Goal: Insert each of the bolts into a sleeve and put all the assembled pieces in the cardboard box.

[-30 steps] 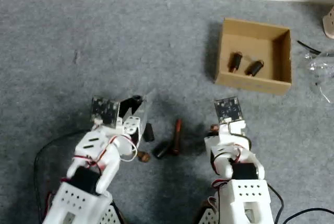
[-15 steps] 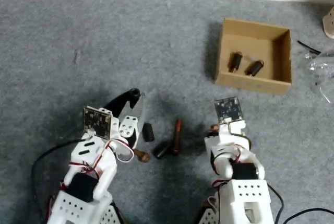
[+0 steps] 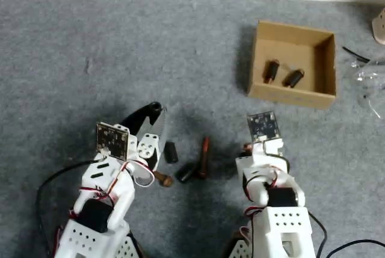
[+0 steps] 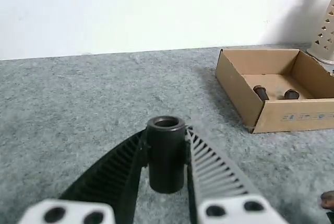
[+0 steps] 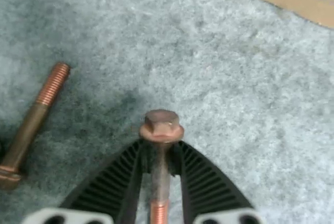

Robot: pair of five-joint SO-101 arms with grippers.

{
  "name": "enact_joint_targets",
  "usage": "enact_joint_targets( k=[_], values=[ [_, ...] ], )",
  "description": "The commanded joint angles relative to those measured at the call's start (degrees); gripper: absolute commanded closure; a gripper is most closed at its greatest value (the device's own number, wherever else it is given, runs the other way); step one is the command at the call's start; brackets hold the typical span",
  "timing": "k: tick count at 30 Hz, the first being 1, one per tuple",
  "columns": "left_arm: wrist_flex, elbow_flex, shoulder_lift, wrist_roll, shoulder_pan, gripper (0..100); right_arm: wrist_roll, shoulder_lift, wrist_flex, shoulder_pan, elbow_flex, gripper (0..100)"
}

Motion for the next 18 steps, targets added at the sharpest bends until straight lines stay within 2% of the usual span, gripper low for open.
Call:
enact_joint_targets(
  k=[1, 4, 6, 15, 18],
  values=[
    [-1.32, 1.19, -0.48, -0.26, 0.48, 99, 0.53, -1.01, -1.8, 0.84, -0.57, 81.1],
    [-1.32, 1.19, -0.48, -0.26, 0.48, 99, 0.35, -1.01, -1.8, 0.84, -0.57, 70.9],
    [-1.32, 1.19, -0.48, -0.26, 0.48, 99, 0.26, -1.01, -1.8, 0.84, -0.57, 67.9],
    [-1.23, 0.57, 0.04, -0.26, 1.45, 99, 0.53, -1.01, -1.8, 0.92, -0.57, 67.6],
    [3.96, -3.91, 0.13, -0.35, 3.82, 99, 0.53, -1.01, -1.8, 0.92, -0.57, 67.6]
  ],
)
